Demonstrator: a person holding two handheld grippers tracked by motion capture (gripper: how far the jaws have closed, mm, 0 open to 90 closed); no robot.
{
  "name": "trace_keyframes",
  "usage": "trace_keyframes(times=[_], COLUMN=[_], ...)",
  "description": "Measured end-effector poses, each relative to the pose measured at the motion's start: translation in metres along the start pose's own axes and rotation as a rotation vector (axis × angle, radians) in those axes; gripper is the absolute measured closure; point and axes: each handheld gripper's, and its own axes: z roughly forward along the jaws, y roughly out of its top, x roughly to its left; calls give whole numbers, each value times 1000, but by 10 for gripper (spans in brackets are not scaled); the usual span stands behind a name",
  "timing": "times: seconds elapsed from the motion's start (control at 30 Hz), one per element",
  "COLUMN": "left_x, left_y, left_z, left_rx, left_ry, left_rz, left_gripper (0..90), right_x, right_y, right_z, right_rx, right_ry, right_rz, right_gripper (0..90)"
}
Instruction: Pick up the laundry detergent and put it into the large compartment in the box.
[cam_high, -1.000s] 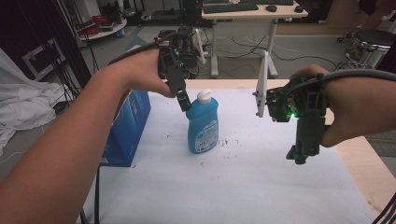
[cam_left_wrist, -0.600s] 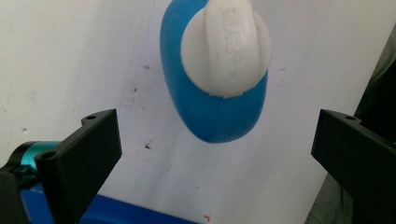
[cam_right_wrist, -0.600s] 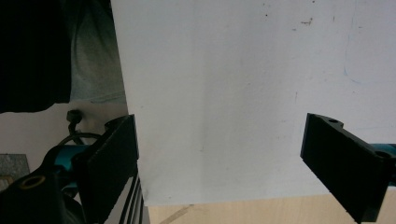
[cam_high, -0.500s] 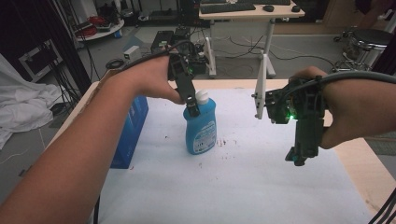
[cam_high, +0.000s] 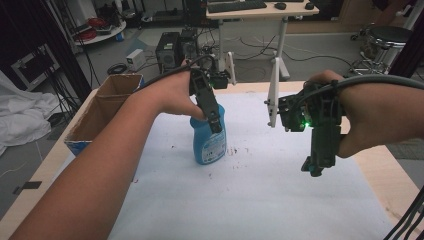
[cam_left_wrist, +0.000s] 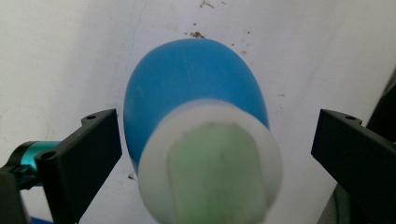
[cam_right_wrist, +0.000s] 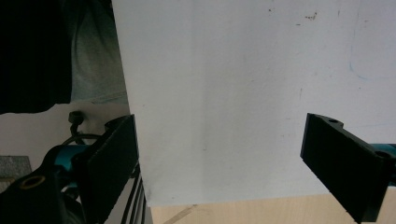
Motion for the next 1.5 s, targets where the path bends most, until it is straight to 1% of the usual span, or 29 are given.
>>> trace_keyframes(times=[0.2, 0.27, 0.37, 0.4, 0.47, 0.5, 0.73, 0.77, 0.83, 0.93, 0.97, 1.13, 1.2, 1.23, 1.27, 1.5], left_x=[1, 2, 2, 2, 2, 2, 3, 3, 3, 3, 3, 3, 3, 3, 3, 4], left_y=[1, 1, 2, 2, 3, 3, 3, 3, 3, 3, 4, 3, 3, 3, 4, 4], left_z=[6, 7, 8, 9, 10, 10, 10, 9, 9, 9, 10, 10, 11, 11, 11, 11], left_rx=[16, 15, 21, 24, 25, 20, 22, 22, 22, 27, 33, 33, 33, 36, 35, 41], left_ry=[5, 10, 11, 15, 8, 11, 12, 14, 15, 18, 8, 24, 22, 21, 28, 31], left_rz=[-8, -19, -17, -18, -18, -23, -26, -23, -31, -24, -25, -31, -35, -35, -36, -38], left_gripper=[17, 17, 17, 17, 17, 17, 19, 33, 70, 71, 88, 99, 99, 121, 123, 155], right_x=[-2, -3, -3, -3, -4, -4, -5, -5, -4, -5, -5, -5, -5, -5, -5, -6], right_y=[-2, -2, -1, -1, 0, 0, 0, 0, 0, 0, 0, 0, 0, 0, 0, 0], right_z=[1, 1, 1, 2, 2, 2, 2, 2, 1, 2, 2, 2, 2, 2, 2, 3], right_rx=[0, -5, 1, -3, 1, 1, -3, -3, -1, -2, -2, -2, -2, -2, 1, -1], right_ry=[1, 1, 5, 4, 3, 4, 2, 2, 2, 1, 2, 2, 2, 2, 3, 4], right_rz=[3, -1, 8, 0, 5, 6, 6, 5, 9, 6, 7, 7, 6, 7, 8, 4], right_gripper=[105, 105, 105, 105, 105, 105, 105, 105, 105, 105, 105, 105, 105, 105, 105, 105])
